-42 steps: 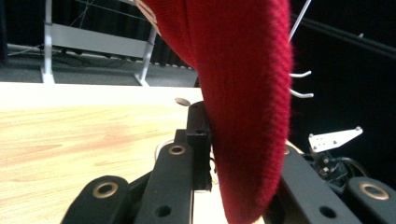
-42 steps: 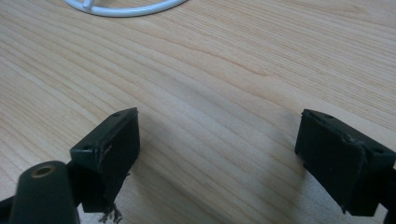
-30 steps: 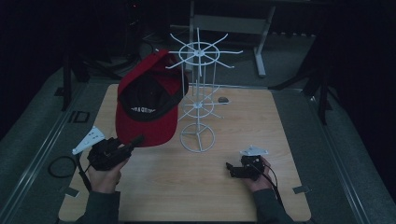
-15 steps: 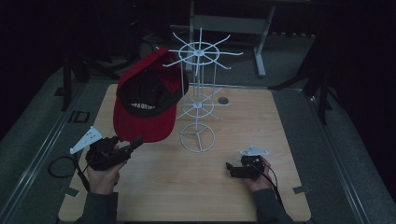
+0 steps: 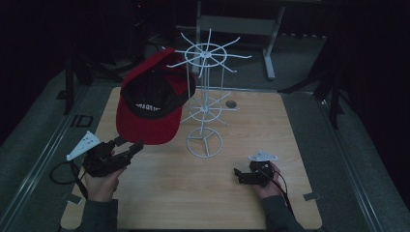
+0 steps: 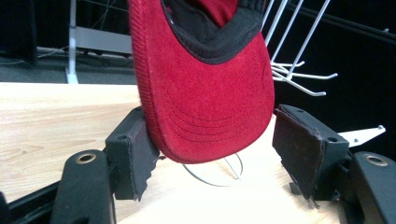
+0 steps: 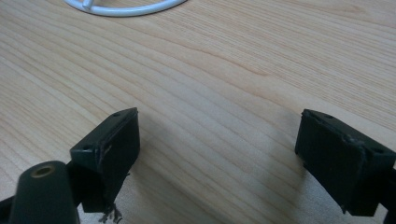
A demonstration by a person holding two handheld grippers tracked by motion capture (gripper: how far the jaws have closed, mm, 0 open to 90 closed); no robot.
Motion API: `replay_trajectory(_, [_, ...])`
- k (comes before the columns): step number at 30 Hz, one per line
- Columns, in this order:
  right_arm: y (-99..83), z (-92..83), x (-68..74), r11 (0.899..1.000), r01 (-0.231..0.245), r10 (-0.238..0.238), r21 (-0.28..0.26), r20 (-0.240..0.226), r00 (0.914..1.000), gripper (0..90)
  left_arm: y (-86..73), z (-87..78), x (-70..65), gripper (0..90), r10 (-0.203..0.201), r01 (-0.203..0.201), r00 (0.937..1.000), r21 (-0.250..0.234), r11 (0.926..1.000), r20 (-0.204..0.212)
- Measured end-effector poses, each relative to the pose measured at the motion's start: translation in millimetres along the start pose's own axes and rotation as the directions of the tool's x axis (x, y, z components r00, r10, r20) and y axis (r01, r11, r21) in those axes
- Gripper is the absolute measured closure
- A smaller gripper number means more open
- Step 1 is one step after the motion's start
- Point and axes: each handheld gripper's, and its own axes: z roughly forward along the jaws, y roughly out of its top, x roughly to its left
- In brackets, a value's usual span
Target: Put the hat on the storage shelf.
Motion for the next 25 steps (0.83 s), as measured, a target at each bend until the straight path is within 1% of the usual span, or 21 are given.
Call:
replay_trajectory(4, [0.0,0.0,0.0,1.000,0.000,0.000,0.000,0.000,1.0000,13.7,0.8,-1.6,1.3,26.6,-0.005,0.005,0.9995,-0.007,1.0000,-0.030])
replay_trajectory(13, [0.0,0.0,0.0,1.000,0.000,0.000,0.000,-0.001,1.0000,13.8,2.5,-3.5,3.1,15.9,-0.019,0.018,0.9972,-0.013,0.9998,-0.073])
replay_trajectory(18, [0.0,0.0,0.0,1.000,0.000,0.000,0.000,-0.001,1.0000,13.7,2.9,-3.7,2.8,13.6,-0.019,0.018,0.9956,-0.014,0.9997,-0.092])
replay_trajectory(19, [0.0,0.0,0.0,1.000,0.000,0.000,0.000,-0.001,1.0000,13.7,2.9,-3.6,3.0,13.3,-0.017,0.016,0.9961,-0.013,0.9998,-0.087])
replay_trajectory(21, [0.0,0.0,0.0,1.000,0.000,0.000,0.000,-0.001,1.0000,13.7,3.0,-3.6,2.8,12.9,-0.013,0.012,0.9950,-0.011,0.9999,-0.099])
replay_trajectory(25, [0.0,0.0,0.0,1.000,0.000,0.000,0.000,-0.001,1.0000,13.7,3.6,-3.4,3.2,12.8,-0.008,0.007,0.9947,-0.011,0.9999,-0.102])
